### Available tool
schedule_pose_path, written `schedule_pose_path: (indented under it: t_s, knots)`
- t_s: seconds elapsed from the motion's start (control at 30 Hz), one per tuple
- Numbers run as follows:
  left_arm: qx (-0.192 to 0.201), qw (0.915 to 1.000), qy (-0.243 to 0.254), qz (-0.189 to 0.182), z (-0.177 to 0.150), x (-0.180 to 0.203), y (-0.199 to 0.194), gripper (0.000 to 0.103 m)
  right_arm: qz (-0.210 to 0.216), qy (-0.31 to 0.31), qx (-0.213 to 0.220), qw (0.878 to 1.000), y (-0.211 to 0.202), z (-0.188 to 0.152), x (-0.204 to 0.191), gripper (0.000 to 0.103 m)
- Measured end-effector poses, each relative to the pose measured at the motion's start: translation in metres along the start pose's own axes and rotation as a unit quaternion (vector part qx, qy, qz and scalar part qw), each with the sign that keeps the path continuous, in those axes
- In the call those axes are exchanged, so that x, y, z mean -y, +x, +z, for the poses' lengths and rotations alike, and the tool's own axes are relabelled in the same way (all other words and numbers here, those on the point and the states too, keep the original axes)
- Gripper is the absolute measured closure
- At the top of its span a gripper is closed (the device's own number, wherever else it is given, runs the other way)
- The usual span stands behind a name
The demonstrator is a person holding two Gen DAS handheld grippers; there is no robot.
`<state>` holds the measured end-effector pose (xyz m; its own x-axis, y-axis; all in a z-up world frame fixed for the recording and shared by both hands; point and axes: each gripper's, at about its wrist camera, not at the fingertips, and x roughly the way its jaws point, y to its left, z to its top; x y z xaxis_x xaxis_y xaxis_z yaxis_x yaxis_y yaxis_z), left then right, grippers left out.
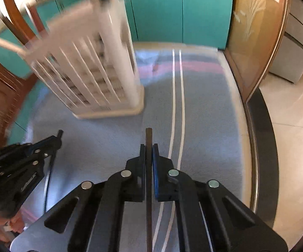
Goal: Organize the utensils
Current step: 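Lift both held chopsticks up over the white holder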
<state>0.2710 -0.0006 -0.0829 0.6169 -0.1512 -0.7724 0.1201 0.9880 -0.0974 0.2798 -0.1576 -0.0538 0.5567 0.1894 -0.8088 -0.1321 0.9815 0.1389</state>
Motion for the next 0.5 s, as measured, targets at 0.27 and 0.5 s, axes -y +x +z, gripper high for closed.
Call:
schedule_pose_path:
  t_s: [0.27, 0.5]
  knots:
    - [0.151, 0.988, -0.003, -0.033, 0.027, -0.008, -0.139, 0.096, 0.071, 0.004, 0.136, 0.988, -0.13, 0.01, 0.009, 0.096]
    - [0.322, 0.9449, -0.036, -0.046, 0.074, -0.016, -0.236, 0.096, 0.094, 0.016, 0.247, 0.964, -0.206, 0.041, 0.002, 0.096]
